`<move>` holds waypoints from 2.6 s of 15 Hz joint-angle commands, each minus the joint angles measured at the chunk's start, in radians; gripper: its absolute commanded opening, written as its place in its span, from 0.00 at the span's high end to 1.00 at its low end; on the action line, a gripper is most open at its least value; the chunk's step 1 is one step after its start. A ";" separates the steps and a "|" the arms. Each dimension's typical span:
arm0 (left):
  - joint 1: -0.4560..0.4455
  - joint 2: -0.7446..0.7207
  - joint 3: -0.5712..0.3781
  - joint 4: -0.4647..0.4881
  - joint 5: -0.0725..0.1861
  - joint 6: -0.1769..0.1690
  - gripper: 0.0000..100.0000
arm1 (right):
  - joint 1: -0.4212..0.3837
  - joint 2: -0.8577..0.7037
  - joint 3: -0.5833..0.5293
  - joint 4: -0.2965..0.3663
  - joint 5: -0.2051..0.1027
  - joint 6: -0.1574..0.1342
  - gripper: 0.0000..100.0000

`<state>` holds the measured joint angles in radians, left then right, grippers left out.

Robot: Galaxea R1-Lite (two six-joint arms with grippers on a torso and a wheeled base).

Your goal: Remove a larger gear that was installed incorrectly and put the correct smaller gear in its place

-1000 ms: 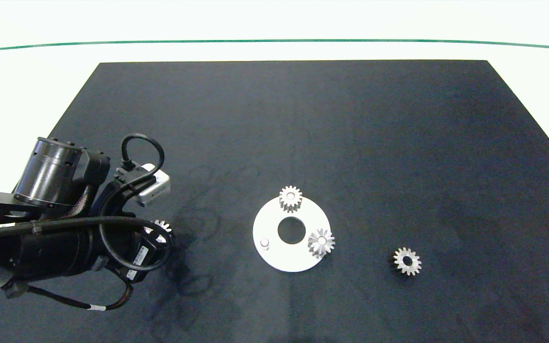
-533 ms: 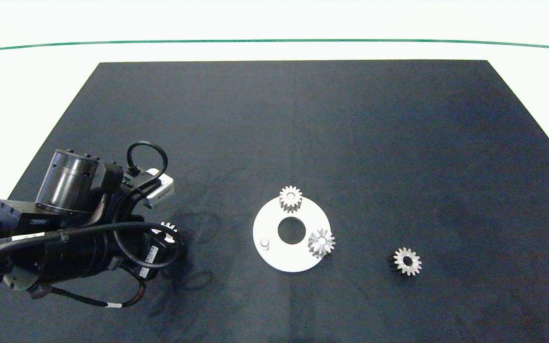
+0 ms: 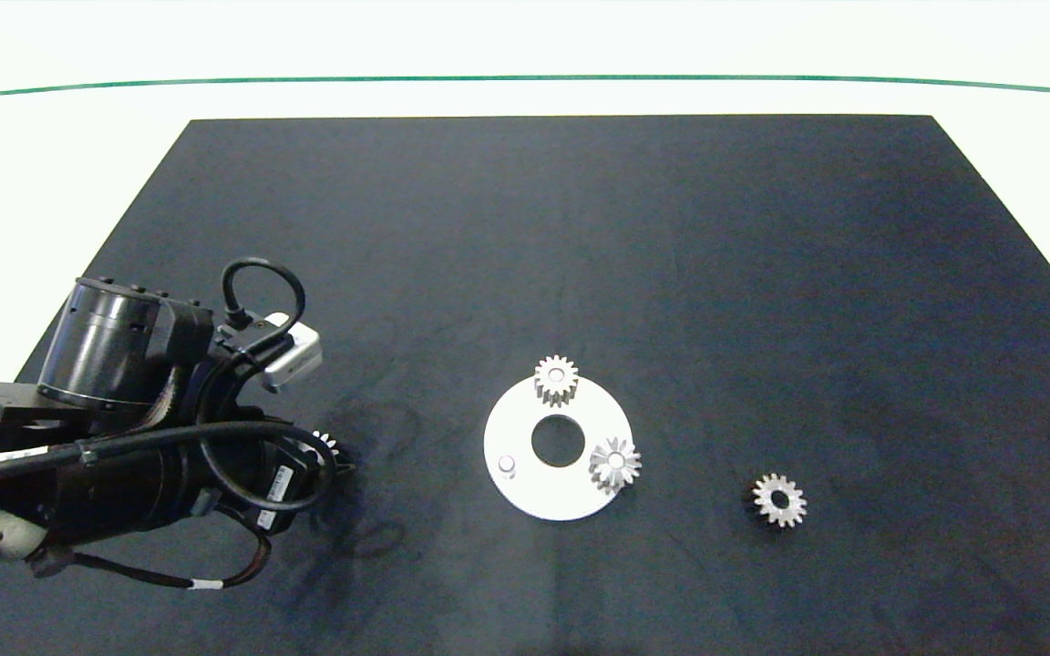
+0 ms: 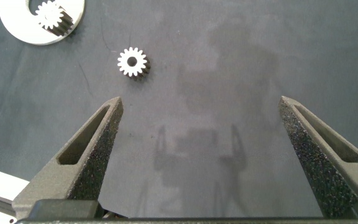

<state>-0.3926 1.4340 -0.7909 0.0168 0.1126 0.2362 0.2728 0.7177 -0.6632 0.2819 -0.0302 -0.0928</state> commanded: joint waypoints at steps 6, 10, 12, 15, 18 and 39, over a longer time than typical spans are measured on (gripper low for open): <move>0.063 -0.302 0.012 0.055 0.002 -0.063 0.00 | 0.052 0.115 -0.003 0.006 0.027 -0.061 0.00; 0.167 -0.495 0.041 0.060 0.002 -0.077 0.00 | 0.066 0.226 -0.015 -0.001 0.038 -0.143 0.00; 0.179 -0.575 0.045 0.068 0.004 -0.083 0.00 | 0.092 0.296 -0.041 -0.006 0.041 -0.148 0.00; 0.224 -0.658 0.030 0.172 0.004 -0.087 0.00 | 0.135 0.399 -0.047 -0.063 0.038 -0.150 0.00; 0.222 -0.728 0.032 0.242 0.004 -0.156 0.00 | 0.140 0.505 -0.052 -0.156 0.032 -0.185 0.00; 0.215 -0.917 0.116 0.249 0.002 -0.235 0.00 | 0.289 0.812 -0.069 -0.336 -0.109 -0.188 0.10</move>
<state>-0.1785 0.5189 -0.6753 0.2645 0.1138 0.0017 0.5628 1.5211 -0.7317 -0.0528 -0.1385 -0.2789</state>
